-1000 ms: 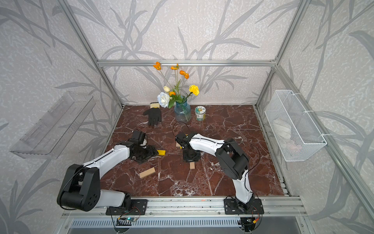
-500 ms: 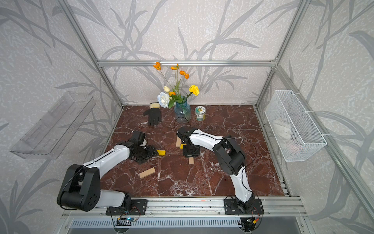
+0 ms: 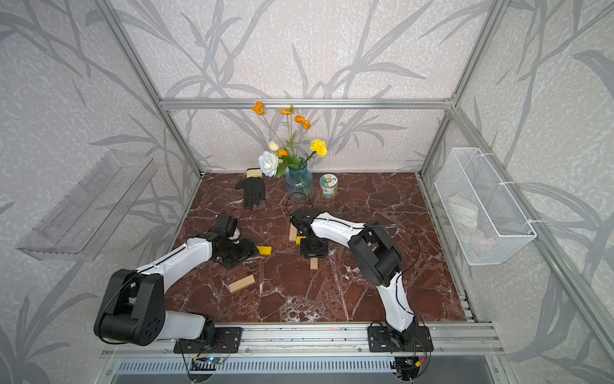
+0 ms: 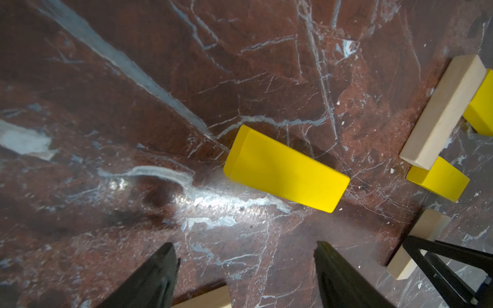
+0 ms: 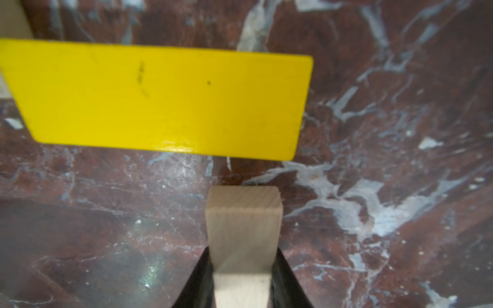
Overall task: Assemble the number 6 with building blocks
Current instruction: Assemble the building block at the center of the board.
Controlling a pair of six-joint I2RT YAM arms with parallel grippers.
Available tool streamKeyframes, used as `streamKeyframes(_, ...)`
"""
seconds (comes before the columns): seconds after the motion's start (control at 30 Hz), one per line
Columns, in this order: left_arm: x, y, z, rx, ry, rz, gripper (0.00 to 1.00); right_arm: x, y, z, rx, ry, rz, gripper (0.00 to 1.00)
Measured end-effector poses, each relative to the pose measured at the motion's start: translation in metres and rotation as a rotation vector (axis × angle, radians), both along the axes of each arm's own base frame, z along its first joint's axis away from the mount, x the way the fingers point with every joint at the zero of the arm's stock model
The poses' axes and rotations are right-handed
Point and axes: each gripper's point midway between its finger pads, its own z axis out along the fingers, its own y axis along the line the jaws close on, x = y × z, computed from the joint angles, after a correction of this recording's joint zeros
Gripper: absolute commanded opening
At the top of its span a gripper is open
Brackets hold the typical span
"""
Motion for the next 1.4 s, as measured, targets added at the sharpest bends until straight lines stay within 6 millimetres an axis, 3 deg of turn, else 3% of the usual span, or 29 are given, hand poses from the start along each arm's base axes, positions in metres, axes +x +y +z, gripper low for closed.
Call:
streamKeyframes(1.03, 0.0, 0.008, -0.001, 0.009, 0.003, -0.004, 0.83, 0.017, -0.001, -0.001, -0.007, -0.019, -0.036, 0.13)
streamKeyframes(1.4, 0.0, 0.01, -0.001, 0.006, 0.002, -0.002, 0.83, 0.017, -0.001, -0.002, -0.013, -0.012, -0.031, 0.24)
